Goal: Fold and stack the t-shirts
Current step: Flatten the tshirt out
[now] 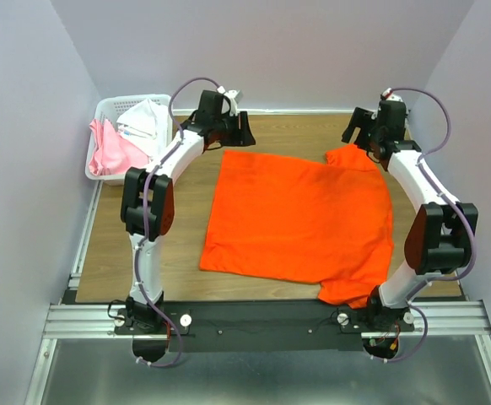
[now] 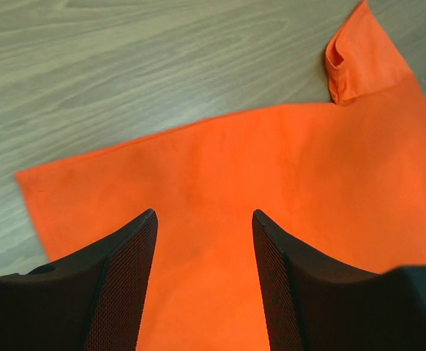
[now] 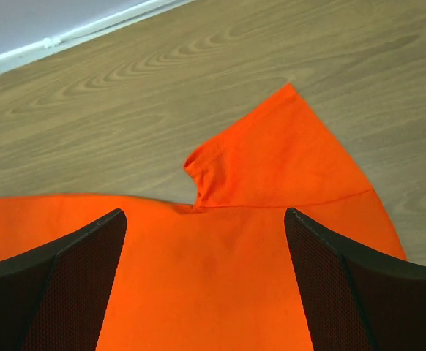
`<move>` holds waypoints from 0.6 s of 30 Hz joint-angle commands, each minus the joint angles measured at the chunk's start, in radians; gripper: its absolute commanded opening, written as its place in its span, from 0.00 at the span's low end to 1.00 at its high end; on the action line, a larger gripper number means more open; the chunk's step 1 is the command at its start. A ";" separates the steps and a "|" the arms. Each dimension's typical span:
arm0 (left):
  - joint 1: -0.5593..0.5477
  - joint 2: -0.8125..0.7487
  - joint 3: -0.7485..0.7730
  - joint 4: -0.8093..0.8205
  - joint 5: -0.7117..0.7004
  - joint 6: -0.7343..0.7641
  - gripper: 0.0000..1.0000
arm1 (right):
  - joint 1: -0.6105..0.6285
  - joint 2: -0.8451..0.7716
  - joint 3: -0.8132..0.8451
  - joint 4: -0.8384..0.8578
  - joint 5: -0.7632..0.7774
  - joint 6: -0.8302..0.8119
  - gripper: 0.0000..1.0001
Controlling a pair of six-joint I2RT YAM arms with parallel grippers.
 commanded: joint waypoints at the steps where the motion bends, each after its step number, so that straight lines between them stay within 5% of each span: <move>1: -0.006 0.067 0.042 -0.039 0.041 -0.026 0.62 | 0.000 0.009 -0.053 0.004 -0.023 -0.005 0.94; 18: -0.041 0.273 0.116 -0.229 -0.086 0.058 0.61 | -0.002 0.200 -0.154 0.042 -0.055 0.018 0.92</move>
